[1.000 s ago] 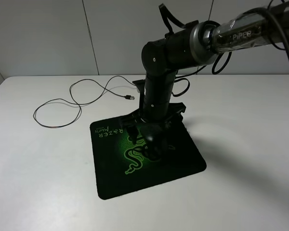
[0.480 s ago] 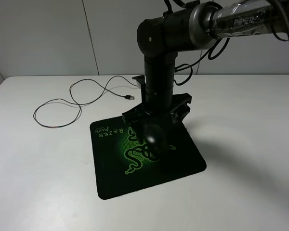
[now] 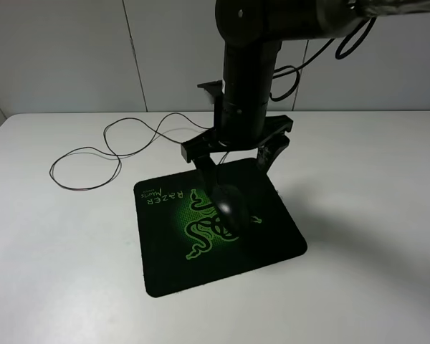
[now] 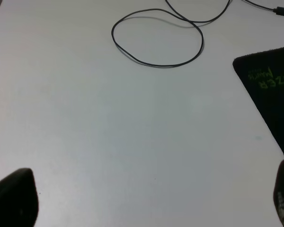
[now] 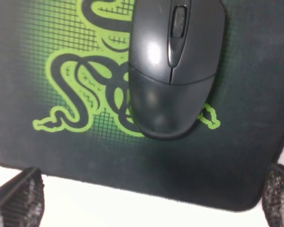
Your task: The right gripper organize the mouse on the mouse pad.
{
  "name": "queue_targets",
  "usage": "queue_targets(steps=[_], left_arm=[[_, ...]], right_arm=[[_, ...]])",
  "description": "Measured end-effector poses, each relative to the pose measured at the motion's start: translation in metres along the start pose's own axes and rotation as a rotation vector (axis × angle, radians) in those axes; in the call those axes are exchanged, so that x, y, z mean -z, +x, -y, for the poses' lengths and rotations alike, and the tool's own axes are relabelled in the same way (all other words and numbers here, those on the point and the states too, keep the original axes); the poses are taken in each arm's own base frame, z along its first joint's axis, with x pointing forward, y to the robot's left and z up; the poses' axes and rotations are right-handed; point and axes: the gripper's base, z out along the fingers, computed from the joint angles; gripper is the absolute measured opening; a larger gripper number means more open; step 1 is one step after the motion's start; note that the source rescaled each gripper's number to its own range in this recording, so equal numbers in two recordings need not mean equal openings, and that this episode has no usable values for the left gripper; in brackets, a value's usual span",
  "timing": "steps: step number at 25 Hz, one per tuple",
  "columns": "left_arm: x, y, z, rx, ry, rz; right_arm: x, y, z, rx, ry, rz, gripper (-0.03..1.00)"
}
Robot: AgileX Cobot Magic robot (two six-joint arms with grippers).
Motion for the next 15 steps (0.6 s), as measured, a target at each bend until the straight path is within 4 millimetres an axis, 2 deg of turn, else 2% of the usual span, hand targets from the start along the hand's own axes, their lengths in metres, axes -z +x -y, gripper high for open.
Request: queue_targets(steps=[7,15], left_arm=[[0.0,0.0,0.0,0.0,0.0,0.0],[0.0,0.0,0.0,0.0,0.0,0.0]], right_arm=[[0.035,0.027,0.003,0.002,-0.014,0.053,1.0],[0.07,0.078,0.012,0.028,-0.024,0.104,1.0]])
